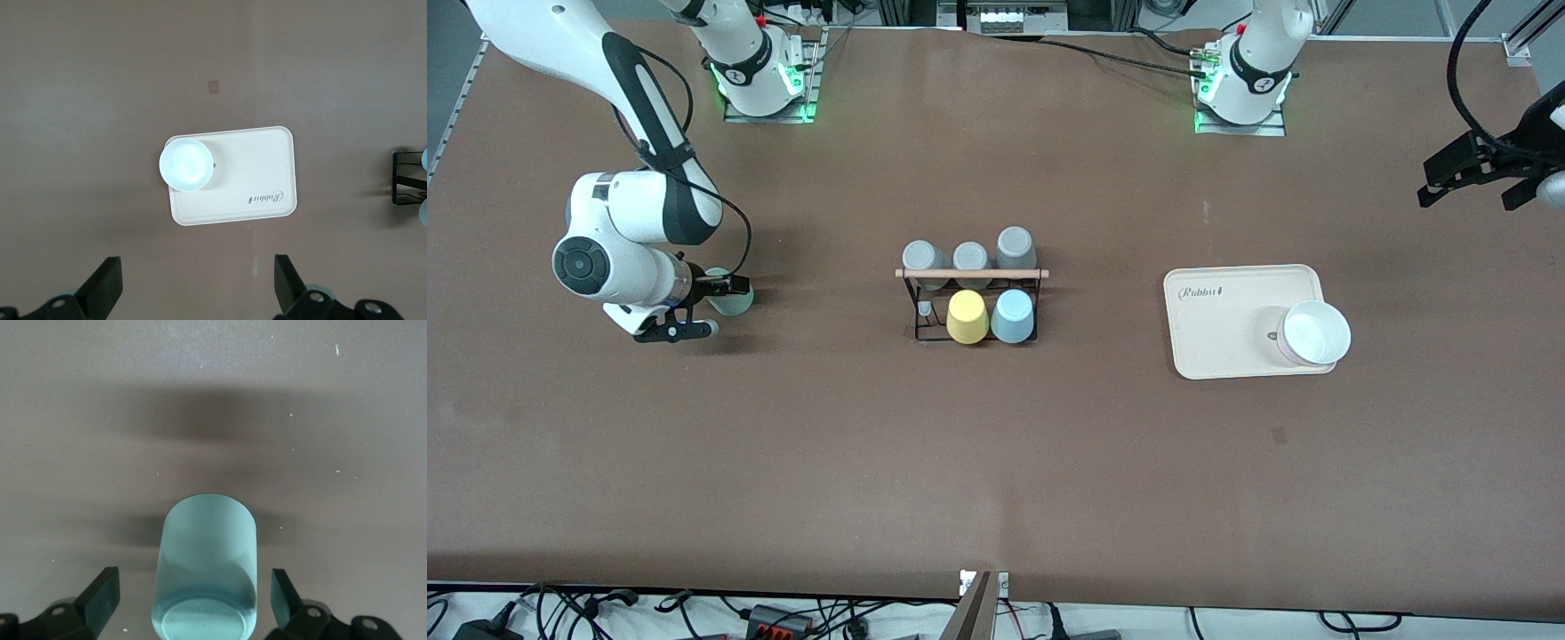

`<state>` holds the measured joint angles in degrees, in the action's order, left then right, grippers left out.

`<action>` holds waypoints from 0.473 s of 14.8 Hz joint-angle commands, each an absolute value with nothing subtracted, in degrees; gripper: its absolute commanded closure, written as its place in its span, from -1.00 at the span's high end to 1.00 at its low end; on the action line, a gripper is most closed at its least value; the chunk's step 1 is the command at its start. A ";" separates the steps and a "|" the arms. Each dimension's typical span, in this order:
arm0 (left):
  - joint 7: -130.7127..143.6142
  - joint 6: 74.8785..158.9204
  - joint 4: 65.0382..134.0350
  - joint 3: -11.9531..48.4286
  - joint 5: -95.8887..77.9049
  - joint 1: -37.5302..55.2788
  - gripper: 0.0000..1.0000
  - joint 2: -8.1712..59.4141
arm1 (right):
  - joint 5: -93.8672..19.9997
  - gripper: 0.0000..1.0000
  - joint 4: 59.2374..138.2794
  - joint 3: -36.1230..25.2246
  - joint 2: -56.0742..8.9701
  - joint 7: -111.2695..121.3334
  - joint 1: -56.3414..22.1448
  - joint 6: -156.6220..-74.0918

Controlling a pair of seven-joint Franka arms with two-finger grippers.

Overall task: Hang scattered cups on rack with three cups
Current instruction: 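Close the right gripper on the pale teal cup and lift it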

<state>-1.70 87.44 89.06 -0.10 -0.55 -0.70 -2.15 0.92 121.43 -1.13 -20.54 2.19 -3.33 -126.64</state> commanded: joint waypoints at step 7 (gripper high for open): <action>-0.70 87.98 86.58 -0.70 0.18 -0.62 1.00 -0.27 | 1.49 -0.47 122.08 -1.14 -19.95 1.14 -3.43 -125.08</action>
